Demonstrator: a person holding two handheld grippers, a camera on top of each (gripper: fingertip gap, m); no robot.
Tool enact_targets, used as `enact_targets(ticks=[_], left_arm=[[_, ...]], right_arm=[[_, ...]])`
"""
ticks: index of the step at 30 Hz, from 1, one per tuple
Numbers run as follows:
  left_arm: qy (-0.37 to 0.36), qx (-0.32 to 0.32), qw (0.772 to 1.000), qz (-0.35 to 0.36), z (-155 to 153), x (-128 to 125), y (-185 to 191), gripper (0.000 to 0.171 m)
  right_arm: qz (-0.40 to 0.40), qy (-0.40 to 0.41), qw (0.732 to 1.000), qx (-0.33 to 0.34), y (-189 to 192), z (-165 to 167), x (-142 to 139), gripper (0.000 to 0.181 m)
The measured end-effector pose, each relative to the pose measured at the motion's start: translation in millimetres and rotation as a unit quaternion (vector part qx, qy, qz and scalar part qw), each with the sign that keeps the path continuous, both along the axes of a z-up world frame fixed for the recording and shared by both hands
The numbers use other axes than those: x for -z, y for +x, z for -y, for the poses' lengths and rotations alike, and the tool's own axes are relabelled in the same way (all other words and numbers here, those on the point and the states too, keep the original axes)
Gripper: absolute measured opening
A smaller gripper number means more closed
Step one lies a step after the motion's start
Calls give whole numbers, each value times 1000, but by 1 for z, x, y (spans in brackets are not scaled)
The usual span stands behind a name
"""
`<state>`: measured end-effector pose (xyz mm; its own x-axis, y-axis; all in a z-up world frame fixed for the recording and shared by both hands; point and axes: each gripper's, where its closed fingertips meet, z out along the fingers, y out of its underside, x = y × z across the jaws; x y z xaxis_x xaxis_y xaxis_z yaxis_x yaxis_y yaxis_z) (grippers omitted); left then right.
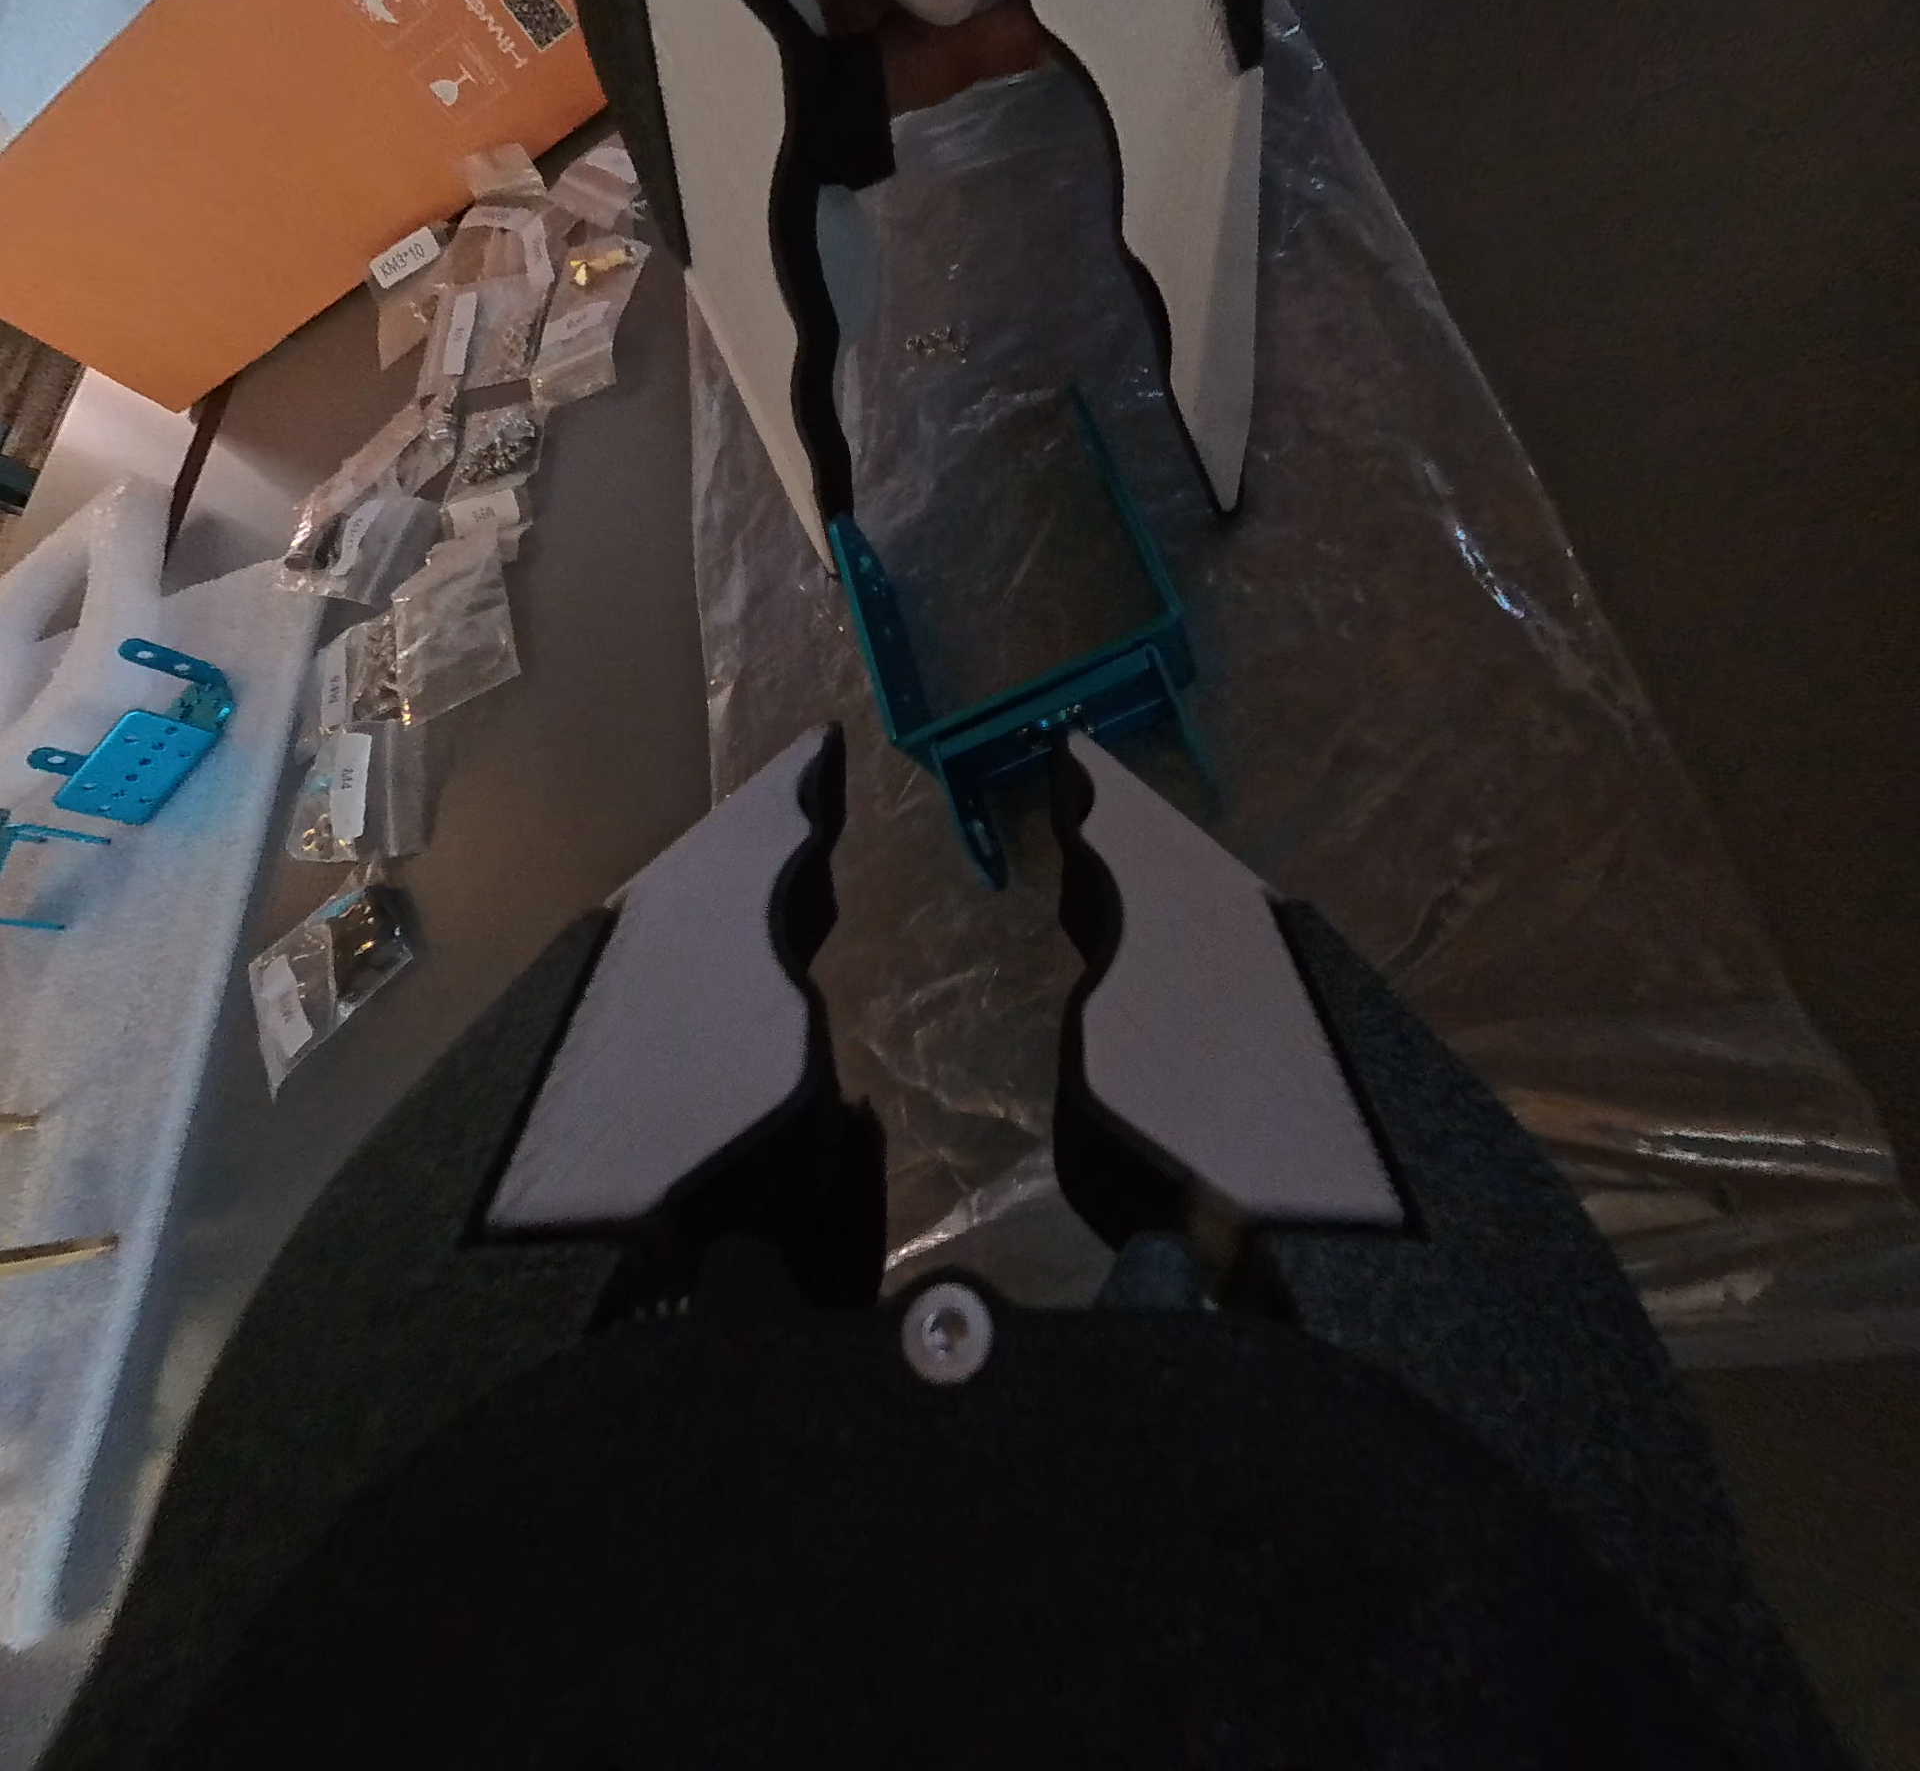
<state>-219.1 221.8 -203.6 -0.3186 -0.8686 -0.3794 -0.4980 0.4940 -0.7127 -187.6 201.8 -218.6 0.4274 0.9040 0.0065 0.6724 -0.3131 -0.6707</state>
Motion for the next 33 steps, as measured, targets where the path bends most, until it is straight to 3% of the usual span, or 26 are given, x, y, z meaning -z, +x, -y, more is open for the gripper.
enact_targets(ticks=[3, 11, 16, 19, 22, 25, 33], left_arm=[[-2, 10, 1000, -5, 3, 2, -1, 31], [6, 10, 1000, -4, 3, 2, -1, 30], [5, 10, 1000, -4, 3, 2, -1, 30], [7, 10, 1000, -3, 3, 2, -1, 30], [8, 9, 1000, -3, 3, 2, -1, 30], [11, 8, 1000, -3, 3, 2, -1, 30], [15, 4, 1000, -4, 2, 3, -1, 33]], right_arm=[[0, 0, 1000, 1, 0, 0, 0, 82], [2, 1, 1000, 1, 2, -1, 0, 82], [23, 2, 1000, 8, 24, 0, -8, 87], [10, -4, 1000, 23, 49, 2, -26, 77], [0, -9, 999, 51, 80, -1, -37, 44], [-6, -37, 998, 50, 91, 4, -34, 26], [70, -31, 997, 15, 76, 9, -4, 22]])
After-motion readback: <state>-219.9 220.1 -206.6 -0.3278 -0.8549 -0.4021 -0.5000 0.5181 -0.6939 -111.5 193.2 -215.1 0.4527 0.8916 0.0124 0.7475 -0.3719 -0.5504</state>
